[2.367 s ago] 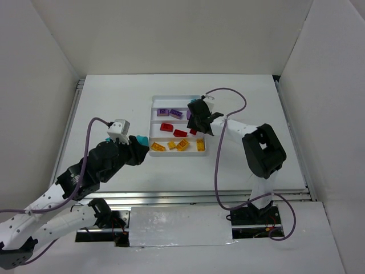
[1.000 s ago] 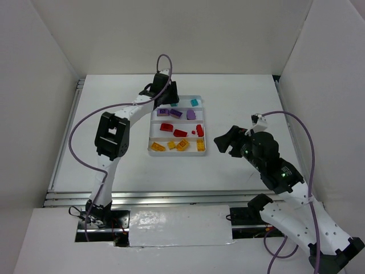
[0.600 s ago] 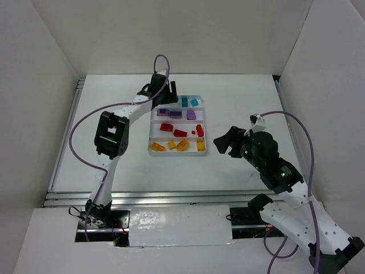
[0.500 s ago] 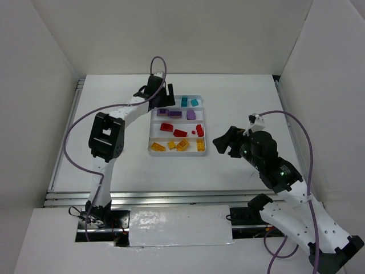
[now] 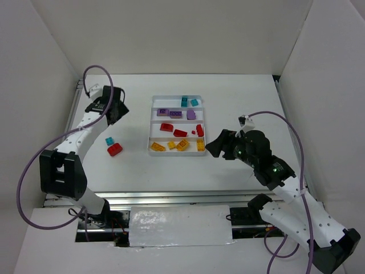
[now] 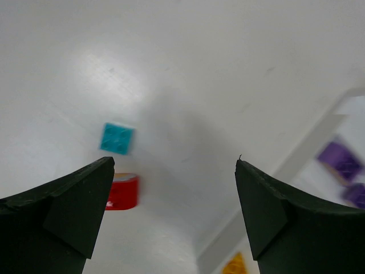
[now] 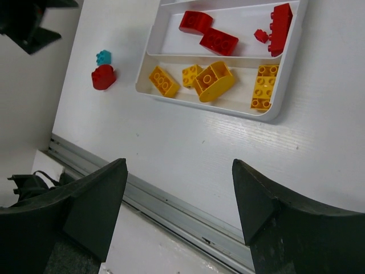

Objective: Sort the legos into containers by color

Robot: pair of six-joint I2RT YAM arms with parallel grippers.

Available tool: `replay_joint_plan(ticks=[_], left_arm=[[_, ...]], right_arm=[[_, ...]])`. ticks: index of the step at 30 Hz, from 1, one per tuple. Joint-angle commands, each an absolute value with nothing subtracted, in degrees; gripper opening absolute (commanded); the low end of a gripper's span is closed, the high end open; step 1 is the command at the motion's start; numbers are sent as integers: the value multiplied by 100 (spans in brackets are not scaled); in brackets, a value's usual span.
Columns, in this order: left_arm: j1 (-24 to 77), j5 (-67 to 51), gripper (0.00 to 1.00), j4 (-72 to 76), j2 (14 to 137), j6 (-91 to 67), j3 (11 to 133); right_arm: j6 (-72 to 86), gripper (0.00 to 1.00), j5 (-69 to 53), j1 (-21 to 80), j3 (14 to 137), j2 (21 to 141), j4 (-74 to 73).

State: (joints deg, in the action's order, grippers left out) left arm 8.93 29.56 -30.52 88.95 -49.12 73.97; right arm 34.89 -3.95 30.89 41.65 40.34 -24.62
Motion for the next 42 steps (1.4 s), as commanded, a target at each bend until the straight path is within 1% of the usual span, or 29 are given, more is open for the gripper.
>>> replay_joint_plan(ticks=[1, 5, 9, 13, 15, 18, 22, 26, 29, 30, 31, 32, 33, 34, 35, 36, 37, 41, 42], left_arm=[[722, 3173, 100, -3446, 8746, -5379, 6568], [151, 2761, 100, -2981, 8841, -5011, 6214], [18, 2461, 99, -2743, 9192, -4887, 6126], [18, 2409, 98, -2470, 9500, -4869, 5959], [-193, 2234, 97, -2330, 9650, -4773, 5924], [-316, 2153, 92, -2189, 9782, -4720, 5898], [-387, 2144, 83, -2074, 9765, -4720, 5801], [-413, 2162, 80, -2030, 9861, -4693, 5792], [-422, 2110, 75, -1960, 9967, -4650, 5792], [-431, 2092, 72, -1951, 9984, -4649, 5792], [-431, 2057, 66, -1942, 10002, -4641, 5792], [-439, 2022, 62, -1908, 10011, -4623, 5775], [-439, 2004, 57, -1838, 10002, -4614, 5748], [-439, 1987, 42, -1828, 9993, -4623, 5731], [-439, 1969, 33, -1802, 9984, -4623, 5730], [-439, 1977, 21, -1802, 9976, -4614, 5748], [-439, 1995, 0, -1810, 9941, -4614, 5783], [-431, 2153, 0, -1942, 9713, -4667, 6064], [-422, 2023, 0, -1864, 9634, -4658, 6117]], right_arm=[[3454, 82, -659, 3146, 4114, 3990, -2030], [3489, 82, -843, 3155, 3956, 3911, -1890], [3481, 82, -879, 3155, 3920, 3894, -1925], [3437, 82, -765, 3155, 3903, 3788, -2004], [3419, 82, -773, 3155, 3894, 3779, -2004], [3410, 82, -809, 3155, 3893, 3823, -1978], [3393, 82, -826, 3155, 3876, 3885, -1951], [3401, 82, -835, 3155, 3850, 3911, -1899], [3393, 82, -853, 3155, 3867, 3937, -1890], [3393, 82, -844, 3155, 3885, 3946, -1898], [3384, 82, -844, 3155, 3893, 3946, -1907], [3375, 82, -835, 3155, 3902, 3955, -1916], [3366, 82, -826, 3155, 3902, 3955, -1925], [3358, 82, -817, 3155, 3911, 3955, -1942], [3357, 82, -817, 3155, 3911, 3955, -1942], [3349, 82, -809, 3155, 3920, 3955, -1951], [3340, 82, -809, 3155, 3911, 3946, -1951], [3331, 82, -817, 3164, 3850, 3946, -1890], [3322, 82, -835, 3155, 3797, 3972, -1864]])
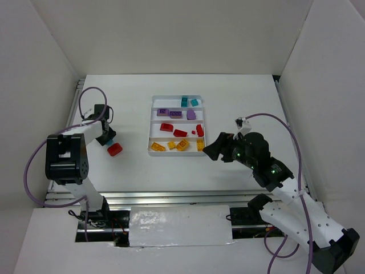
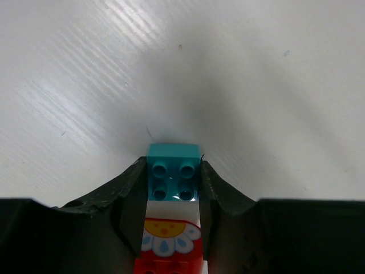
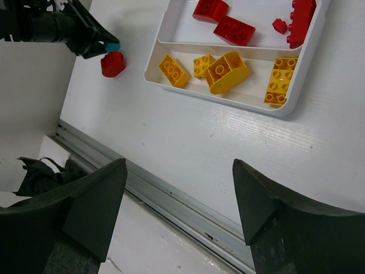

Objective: Sort the legos into containers by color

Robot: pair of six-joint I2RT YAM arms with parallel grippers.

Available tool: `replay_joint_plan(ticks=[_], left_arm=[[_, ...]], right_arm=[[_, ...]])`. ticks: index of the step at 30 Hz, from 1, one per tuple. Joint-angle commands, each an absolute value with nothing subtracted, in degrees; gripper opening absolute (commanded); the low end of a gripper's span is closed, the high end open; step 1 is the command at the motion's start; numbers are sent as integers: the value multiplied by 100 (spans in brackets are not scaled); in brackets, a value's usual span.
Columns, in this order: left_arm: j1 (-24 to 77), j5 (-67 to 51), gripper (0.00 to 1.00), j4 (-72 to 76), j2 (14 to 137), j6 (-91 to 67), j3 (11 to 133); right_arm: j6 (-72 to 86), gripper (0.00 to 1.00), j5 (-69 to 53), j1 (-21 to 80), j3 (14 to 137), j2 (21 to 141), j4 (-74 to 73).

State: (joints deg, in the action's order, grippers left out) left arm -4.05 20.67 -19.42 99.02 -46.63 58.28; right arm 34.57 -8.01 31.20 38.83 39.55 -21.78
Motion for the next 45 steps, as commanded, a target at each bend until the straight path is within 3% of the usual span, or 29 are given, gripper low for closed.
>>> replay_joint_plan(ticks=[1, 4, 7, 13, 19, 26, 31, 32, 35, 42, 45], left_arm=[[-422, 1856, 0, -1507, 9407, -4580, 6100], [-203, 663, 0, -26, 9010, -4369, 5828], [321, -157, 0, 676, 9375, -4202, 6203], [1422, -211, 0, 475, 11026, -3534, 8452], [1661, -386, 0, 36, 12532, -3489, 10341], [1687, -457, 12, -333, 13183, -3393, 11134], [1687, -352, 40, -369, 13202, -3296, 11014], [1687, -308, 54, -308, 13158, -3287, 10908], [1679, -246, 71, -80, 12807, -3278, 10513], [1679, 35, 97, -238, 11981, -3121, 10100], [1687, 281, 100, -430, 11681, -2962, 10124]], right_arm=[[3340, 82, -878, 3164, 3771, 3990, -1794], [3401, 82, -923, 3164, 3630, 4017, -1627], [3507, 82, -809, 3155, 3516, 3929, -1521], [3419, 82, -694, 3138, 3612, 3762, -1827], [3366, 82, -598, 3111, 3595, 3367, -2162], [3217, 84, -545, 3085, 3691, 3270, -2479], [3208, 84, -606, 3085, 3647, 3225, -2443], [3208, 84, -606, 3085, 3647, 3243, -2443], [3190, 84, -650, 3085, 3665, 3296, -2435], [3173, 84, -659, 3085, 3674, 3375, -2408], [3173, 84, -677, 3085, 3665, 3375, -2373]])
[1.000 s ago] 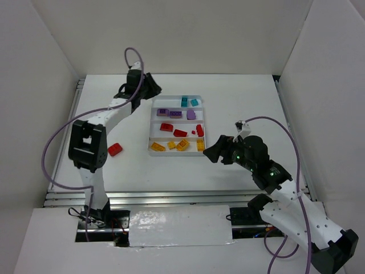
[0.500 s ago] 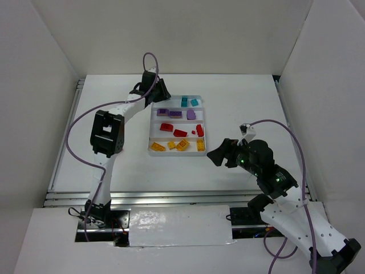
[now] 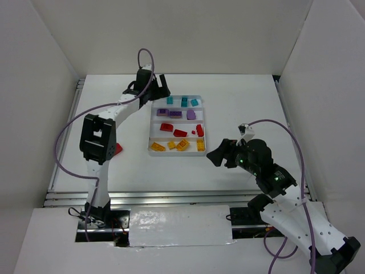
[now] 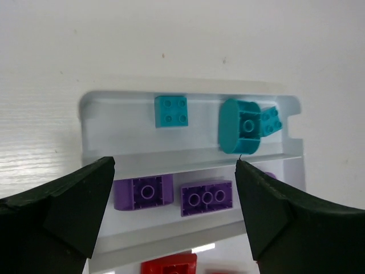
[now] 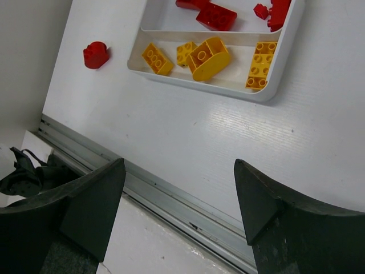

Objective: Sort the legos into containers by color

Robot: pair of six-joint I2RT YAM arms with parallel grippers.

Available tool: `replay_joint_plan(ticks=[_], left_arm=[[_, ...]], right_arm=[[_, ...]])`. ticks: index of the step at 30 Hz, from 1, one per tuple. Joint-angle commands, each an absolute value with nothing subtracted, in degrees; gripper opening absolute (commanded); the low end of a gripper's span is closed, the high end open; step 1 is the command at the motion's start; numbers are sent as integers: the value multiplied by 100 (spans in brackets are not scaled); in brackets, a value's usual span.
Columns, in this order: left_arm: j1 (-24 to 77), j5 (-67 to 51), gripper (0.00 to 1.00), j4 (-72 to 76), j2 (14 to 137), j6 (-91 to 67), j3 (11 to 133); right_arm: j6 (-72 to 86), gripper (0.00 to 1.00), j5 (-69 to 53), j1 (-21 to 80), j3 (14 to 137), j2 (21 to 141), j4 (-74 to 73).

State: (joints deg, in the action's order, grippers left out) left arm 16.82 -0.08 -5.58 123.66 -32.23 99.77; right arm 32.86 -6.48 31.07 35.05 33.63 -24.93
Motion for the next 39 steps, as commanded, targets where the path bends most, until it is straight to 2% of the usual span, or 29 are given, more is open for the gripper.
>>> replay_joint_plan(ticks=[1, 5, 8, 13, 20, 27, 39], left_arm=[[1687, 516, 99, -587, 11655, -2927, 10203], [1687, 1501, 99, -1344, 11008, -3049, 10074], [1670, 2660, 99, -1721, 10042, -3522, 9195], [1539, 3884, 99, -3496, 8819, -4911, 7833], [1081, 3579, 100, -3315, 8033, -5283, 5821], [905, 3489, 99, -3322, 8314, -5861, 5195], [501, 2848, 100, -2277, 8929, -5388, 4808]], right_arm=[[3173, 84, -677, 3085, 3674, 3401, -2373], [3155, 84, -703, 3085, 3727, 3419, -2426], [3155, 84, -685, 3094, 3665, 3384, -2373], [3155, 84, -861, 3085, 3647, 3542, -2250], [3252, 84, -1116, 3085, 3604, 3647, -2057], [3270, 84, -1204, 3094, 3384, 3577, -2048], [3182, 84, -1318, 3094, 3392, 3735, -1969]])
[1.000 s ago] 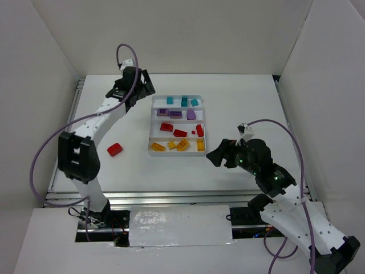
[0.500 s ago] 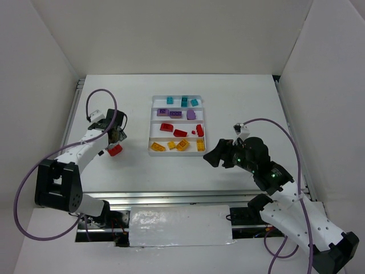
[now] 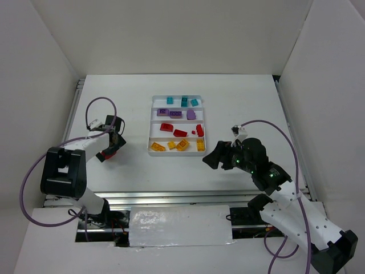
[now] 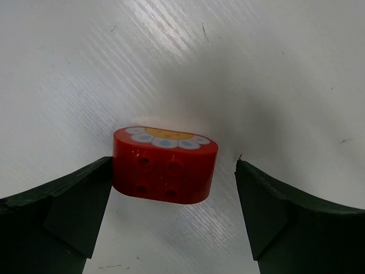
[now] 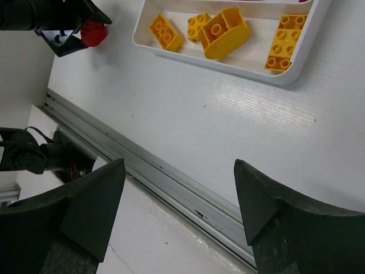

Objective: Sort the legos into containers by color

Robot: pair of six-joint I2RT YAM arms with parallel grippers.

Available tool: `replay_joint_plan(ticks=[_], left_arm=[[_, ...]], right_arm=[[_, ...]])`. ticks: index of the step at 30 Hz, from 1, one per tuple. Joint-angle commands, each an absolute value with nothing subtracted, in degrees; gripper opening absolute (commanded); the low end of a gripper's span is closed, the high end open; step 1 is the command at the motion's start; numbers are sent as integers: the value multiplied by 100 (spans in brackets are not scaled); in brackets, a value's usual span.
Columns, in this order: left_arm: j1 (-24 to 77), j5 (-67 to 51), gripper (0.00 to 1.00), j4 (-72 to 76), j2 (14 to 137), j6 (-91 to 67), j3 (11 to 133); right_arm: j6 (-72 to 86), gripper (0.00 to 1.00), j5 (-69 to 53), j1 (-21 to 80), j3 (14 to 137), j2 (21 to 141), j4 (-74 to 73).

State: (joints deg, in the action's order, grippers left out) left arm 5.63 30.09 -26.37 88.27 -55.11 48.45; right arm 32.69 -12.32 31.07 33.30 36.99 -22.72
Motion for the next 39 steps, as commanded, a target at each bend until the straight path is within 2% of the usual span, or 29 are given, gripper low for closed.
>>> replay_joint_plan(ticks=[1, 7, 10, 11, 12, 13, 16, 17, 20, 22, 26, 30, 35, 39], left_arm=[[501, 2848, 99, -2276, 8964, -5388, 4799], [413, 2751, 99, -2206, 9000, -5344, 4764], [352, 2646, 90, -2083, 8965, -5230, 4694], [343, 2550, 80, -2031, 8939, -5186, 4676], [317, 2497, 76, -1978, 8921, -5142, 4658], [299, 2453, 63, -1891, 8912, -5098, 4606], [246, 2207, 47, -1662, 8877, -4923, 4518], [229, 2128, 26, -1600, 8886, -4878, 4500], [229, 1733, 0, -1345, 8816, -4650, 4465], [290, 1451, 0, -1187, 8658, -4501, 4447], [1200, 1564, 0, -565, 7878, -4114, 4552], [1739, 1398, 0, -107, 7699, -3780, 4850], [2073, 722, 0, 193, 8497, -3384, 5457], [2513, 597, 0, 18, 9350, -3112, 6465]], right_arm=[[3182, 84, -1327, 3085, 3393, 3770, -1960], [3190, 84, -1388, 3094, 3384, 3858, -1863], [3199, 84, -1380, 3094, 3375, 3850, -1854], [3191, 84, -1380, 3094, 3375, 3841, -1863], [3182, 84, -1371, 3094, 3375, 3841, -1863], [3173, 84, -1354, 3094, 3366, 3832, -1872], [3155, 84, -1319, 3094, 3349, 3797, -1907], [3155, 84, -1301, 3094, 3357, 3779, -1925], [3138, 84, -1257, 3094, 3340, 3718, -1942], [3146, 84, -1231, 3094, 3357, 3683, -1977], [3164, 84, -1222, 3085, 3357, 3656, -1960], [3234, 84, -1230, 3094, 3349, 3647, -1899], [3252, 84, -1231, 3094, 3384, 3568, -1986], [3217, 84, -1125, 3085, 3375, 3472, -2074]])
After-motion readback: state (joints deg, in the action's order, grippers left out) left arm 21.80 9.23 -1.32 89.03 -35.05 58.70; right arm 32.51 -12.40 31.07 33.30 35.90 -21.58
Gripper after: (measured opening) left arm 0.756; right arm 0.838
